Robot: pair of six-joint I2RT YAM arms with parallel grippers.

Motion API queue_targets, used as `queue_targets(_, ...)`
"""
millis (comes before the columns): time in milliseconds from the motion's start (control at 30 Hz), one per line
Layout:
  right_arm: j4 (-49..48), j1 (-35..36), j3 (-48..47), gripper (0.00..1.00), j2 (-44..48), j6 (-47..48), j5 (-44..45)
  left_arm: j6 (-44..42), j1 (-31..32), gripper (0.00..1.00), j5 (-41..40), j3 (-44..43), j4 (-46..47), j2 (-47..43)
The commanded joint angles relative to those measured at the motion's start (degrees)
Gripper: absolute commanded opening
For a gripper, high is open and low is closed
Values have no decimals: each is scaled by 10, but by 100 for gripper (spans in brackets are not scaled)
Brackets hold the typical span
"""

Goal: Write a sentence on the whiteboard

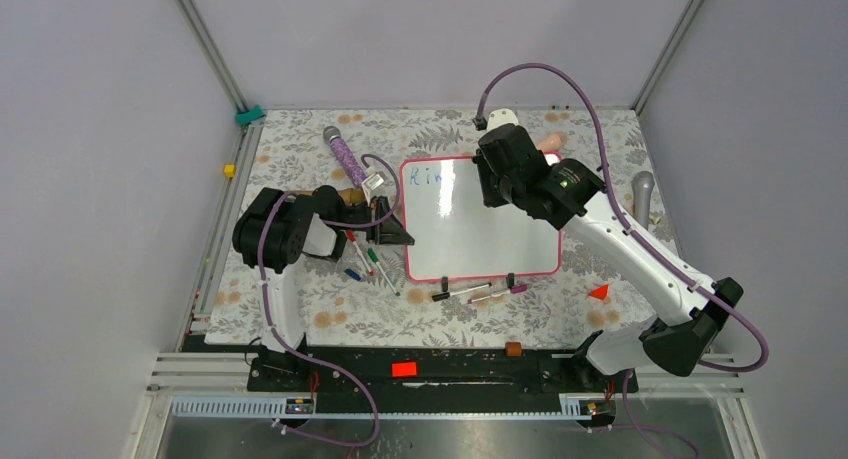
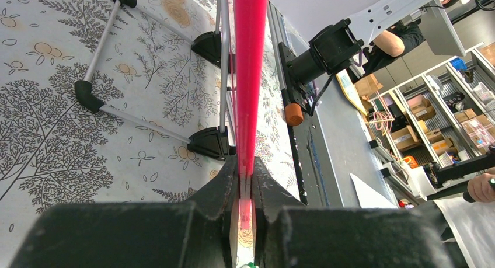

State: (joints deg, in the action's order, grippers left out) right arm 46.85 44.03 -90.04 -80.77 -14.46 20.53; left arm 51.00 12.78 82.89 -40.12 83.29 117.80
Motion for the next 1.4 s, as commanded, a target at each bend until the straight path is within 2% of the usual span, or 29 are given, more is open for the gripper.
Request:
queue_targets(0,-16,-7,-19,0,-2,11,17,1,2,0,21,-1,12,-15)
queue_targets(367,-14,-8,-23,0,2,22,4,-5,12,0,-20,48,11,-40)
queue_targets(700,-8,-9,-45,0,-1,11,8,2,23,0,-3,66,11,-56)
queue_targets(1200,-3,-10,-36,0,31,11,-11,20,15,0,-17,6,12,-13)
queue_targets(1367,0,-10,-31,0,41,-3,-10,30,0,0,24,-25,12,-13)
